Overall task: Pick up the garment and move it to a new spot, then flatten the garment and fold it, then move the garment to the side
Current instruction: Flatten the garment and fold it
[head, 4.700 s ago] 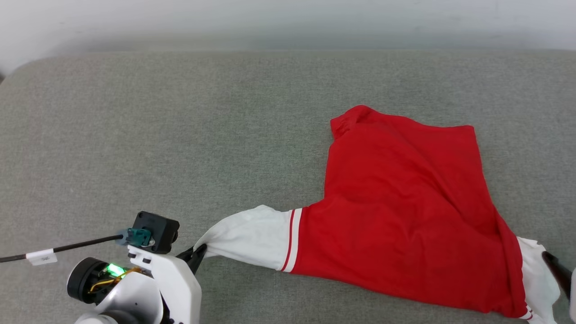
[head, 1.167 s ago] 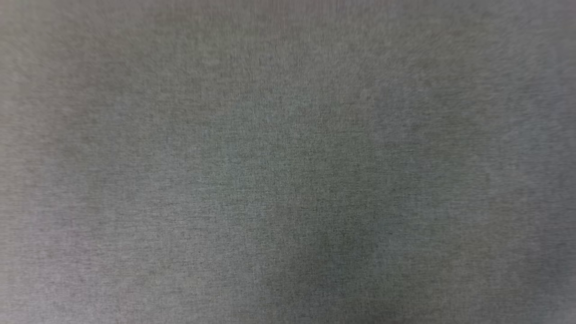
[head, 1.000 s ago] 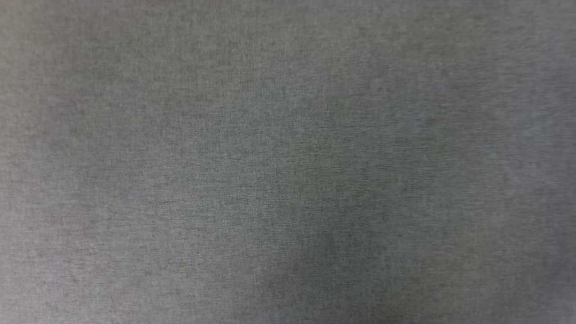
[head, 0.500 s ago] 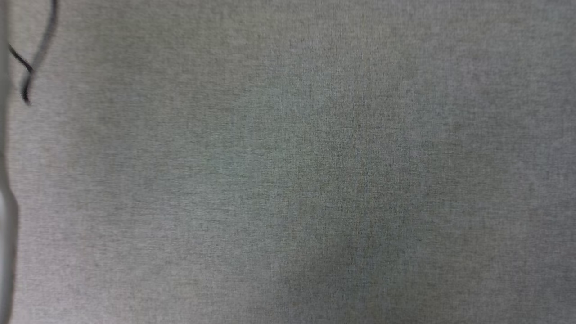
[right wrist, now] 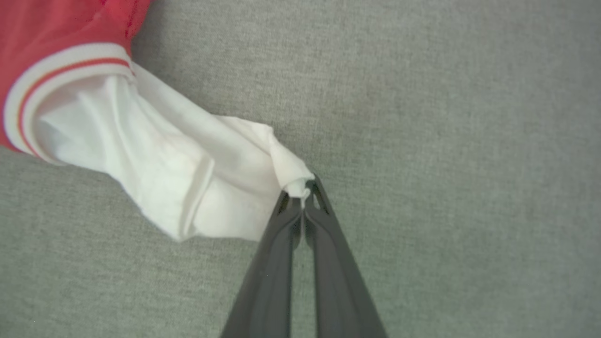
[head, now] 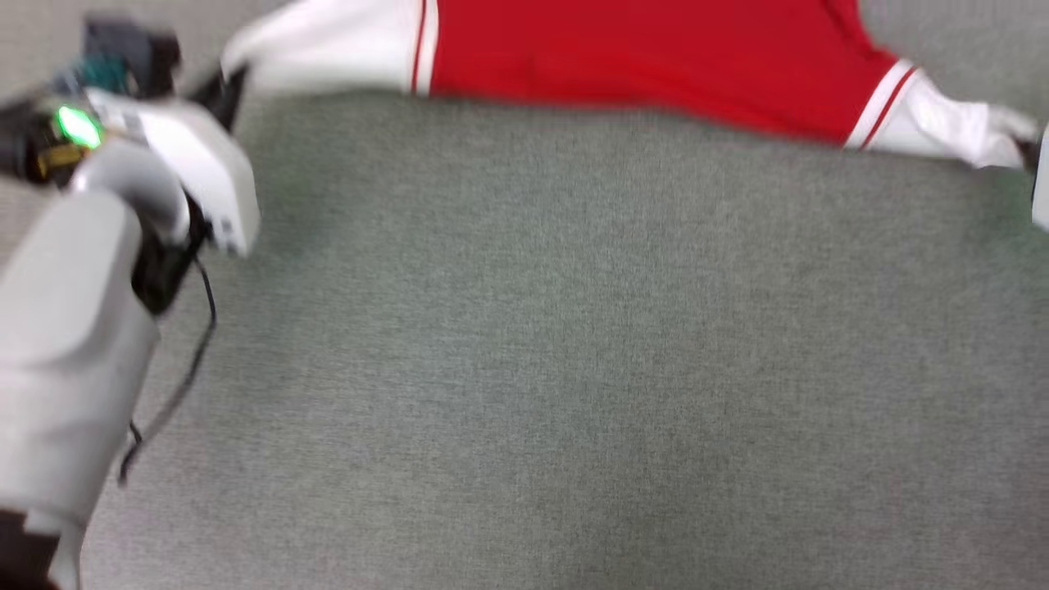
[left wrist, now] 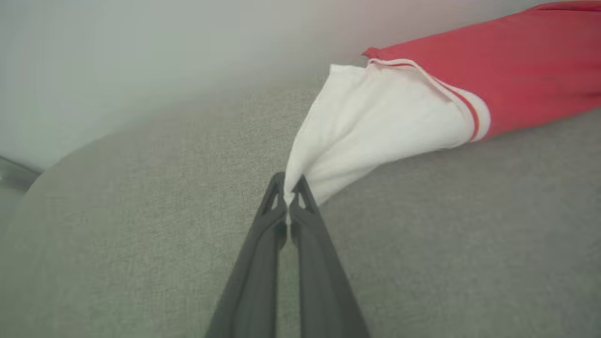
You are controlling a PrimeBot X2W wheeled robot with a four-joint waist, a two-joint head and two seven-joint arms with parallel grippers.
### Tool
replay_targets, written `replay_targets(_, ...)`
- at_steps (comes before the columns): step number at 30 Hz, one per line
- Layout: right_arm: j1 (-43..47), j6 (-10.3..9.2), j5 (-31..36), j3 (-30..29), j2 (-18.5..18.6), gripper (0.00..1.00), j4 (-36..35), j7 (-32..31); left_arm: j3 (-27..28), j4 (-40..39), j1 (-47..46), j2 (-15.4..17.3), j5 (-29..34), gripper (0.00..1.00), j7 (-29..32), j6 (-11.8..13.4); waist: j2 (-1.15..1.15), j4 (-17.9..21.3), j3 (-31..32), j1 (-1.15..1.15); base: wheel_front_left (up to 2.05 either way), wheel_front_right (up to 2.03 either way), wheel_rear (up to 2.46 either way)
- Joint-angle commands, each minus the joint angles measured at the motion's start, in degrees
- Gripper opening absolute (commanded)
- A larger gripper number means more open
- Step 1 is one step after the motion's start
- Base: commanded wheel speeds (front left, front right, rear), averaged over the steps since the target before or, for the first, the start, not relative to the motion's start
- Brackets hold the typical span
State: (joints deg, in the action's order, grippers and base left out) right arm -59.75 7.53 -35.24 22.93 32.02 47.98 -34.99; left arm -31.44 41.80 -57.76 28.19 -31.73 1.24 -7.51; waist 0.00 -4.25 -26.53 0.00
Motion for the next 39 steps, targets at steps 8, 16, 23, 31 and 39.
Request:
replay_targets(8,12.7,-0.1,-4.8,-2.6,3.4,0.0,-4.2,-4.3,-1.4,-8.6,15.6,7.9,-6.0,0.0,9.1,0.3,0.0,-1.1,9.9,0.0,0.0,0.0,0.0)
replay_targets(16,24.9,-0.1,-6.6,-6.9,5.8,0.0,-9.4,-8.5,-1.7,-23.5,32.0,13.3,-11.8,0.0,17.6,4.4,0.0,-1.1,16.4,0.0,0.0,0.0,0.0)
replay_targets(23,37.4,-0.1,-7.2,-13.0,5.9,0.0,-16.2,-13.0,-1.1,-37.2,46.2,18.1,-16.9,0.0,21.9,10.2,0.0,-0.7,21.3,0.0,0.0,0.0,0.0)
replay_targets(31,53.3,-0.09,-5.5,-23.7,3.2,0.0,-26.5,-19.1,-0.4,-48.5,59.0,22.3,-21.3,0.0,23.3,15.6,0.0,-0.5,24.4,0.0,0.0,0.0,0.0)
replay_targets(39,65.2,-0.08,-2.2,-33.4,-2.5,0.0,-36.6,-24.0,-1.2,-53.3,65.4,22.6,-23.5,0.0,23.0,17.7,0.0,0.0,24.8,0.0,0.0,0.0,0.0)
